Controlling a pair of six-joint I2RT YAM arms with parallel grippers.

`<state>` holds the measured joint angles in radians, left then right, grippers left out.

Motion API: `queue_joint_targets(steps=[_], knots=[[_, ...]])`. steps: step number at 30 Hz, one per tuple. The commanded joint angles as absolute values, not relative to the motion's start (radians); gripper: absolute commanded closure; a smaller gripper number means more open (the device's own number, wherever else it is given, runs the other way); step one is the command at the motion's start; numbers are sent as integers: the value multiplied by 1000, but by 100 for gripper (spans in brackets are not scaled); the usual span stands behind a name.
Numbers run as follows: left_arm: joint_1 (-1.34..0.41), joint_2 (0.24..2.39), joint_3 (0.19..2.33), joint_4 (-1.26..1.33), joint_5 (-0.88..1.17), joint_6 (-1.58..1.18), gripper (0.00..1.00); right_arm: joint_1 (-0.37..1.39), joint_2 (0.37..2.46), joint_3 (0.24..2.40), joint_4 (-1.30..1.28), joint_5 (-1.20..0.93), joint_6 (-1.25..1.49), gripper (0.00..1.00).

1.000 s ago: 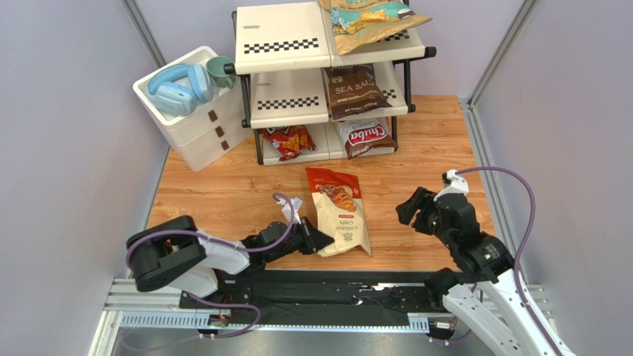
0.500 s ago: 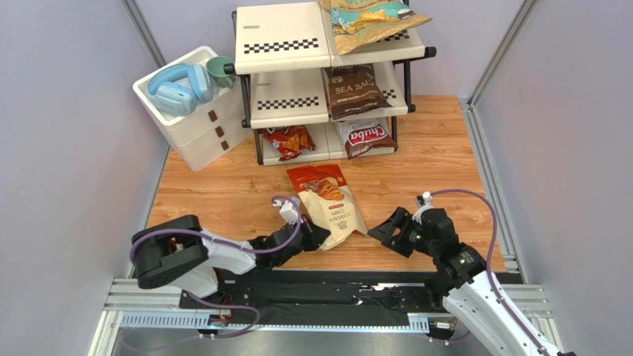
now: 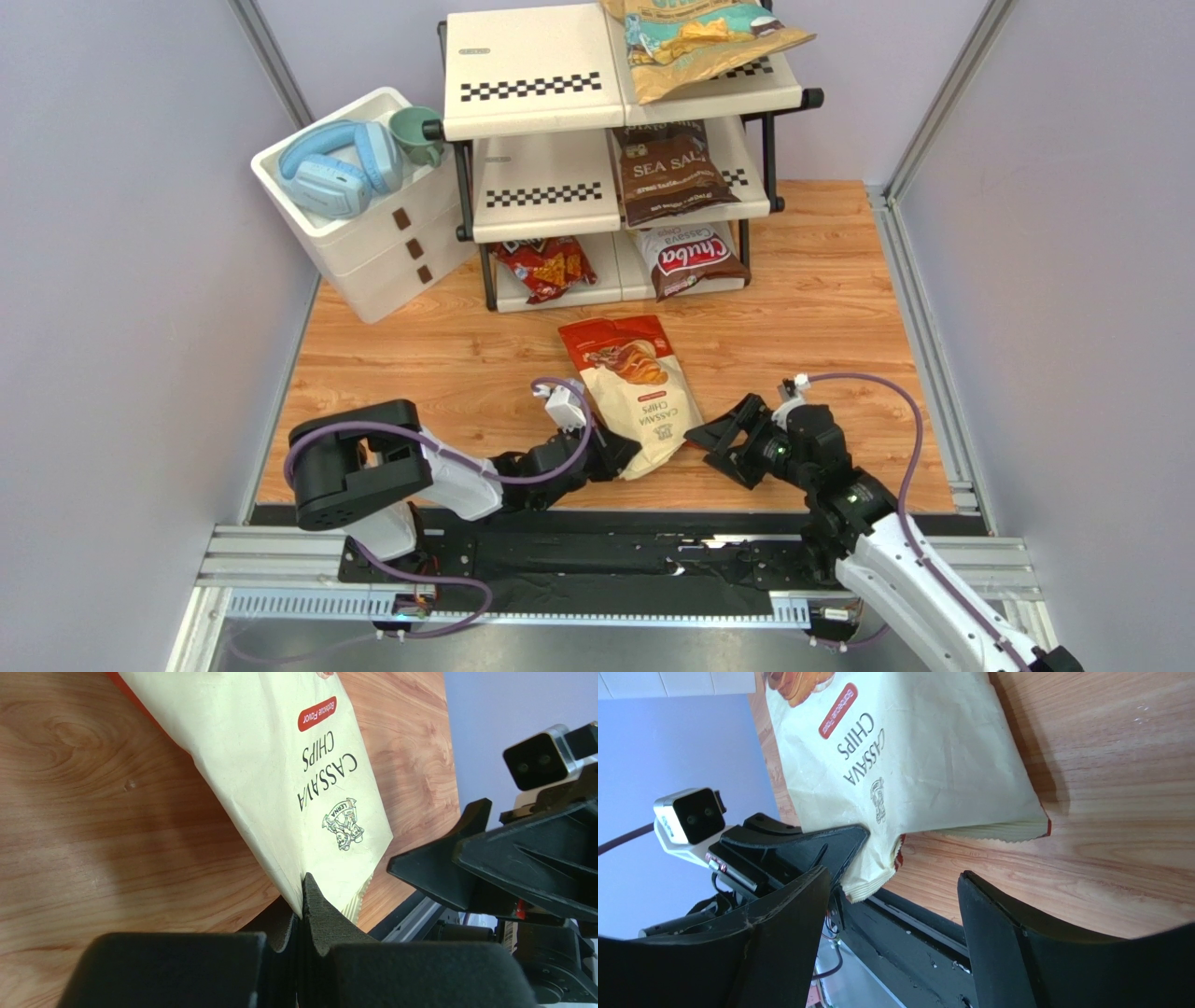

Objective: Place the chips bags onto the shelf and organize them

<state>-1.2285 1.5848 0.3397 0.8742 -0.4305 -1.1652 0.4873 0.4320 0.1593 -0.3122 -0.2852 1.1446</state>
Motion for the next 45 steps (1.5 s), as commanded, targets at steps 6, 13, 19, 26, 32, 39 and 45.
queue_joint_targets(steps=[6,13,19,26,32,39,45], knots=[[-1267,1582,367,914,-469,-1152,100,540,529,118,-101,-213,1206,28],[-1276,1577,370,916,-466,-1146,100,572,619,100,-9,-189,1239,28],[-1284,1574,359,917,-476,-1151,100,653,739,97,93,-121,1292,28],[-1296,1568,356,927,-489,-1140,100,724,810,109,155,-17,1299,28],[-1302,1569,345,939,-489,-1135,100,726,839,129,149,80,1278,28],[-1307,1569,315,976,-488,-1126,100,738,975,141,257,86,1301,29],[-1308,1595,311,1025,-402,-1074,100,753,1100,182,333,78,1293,29]])
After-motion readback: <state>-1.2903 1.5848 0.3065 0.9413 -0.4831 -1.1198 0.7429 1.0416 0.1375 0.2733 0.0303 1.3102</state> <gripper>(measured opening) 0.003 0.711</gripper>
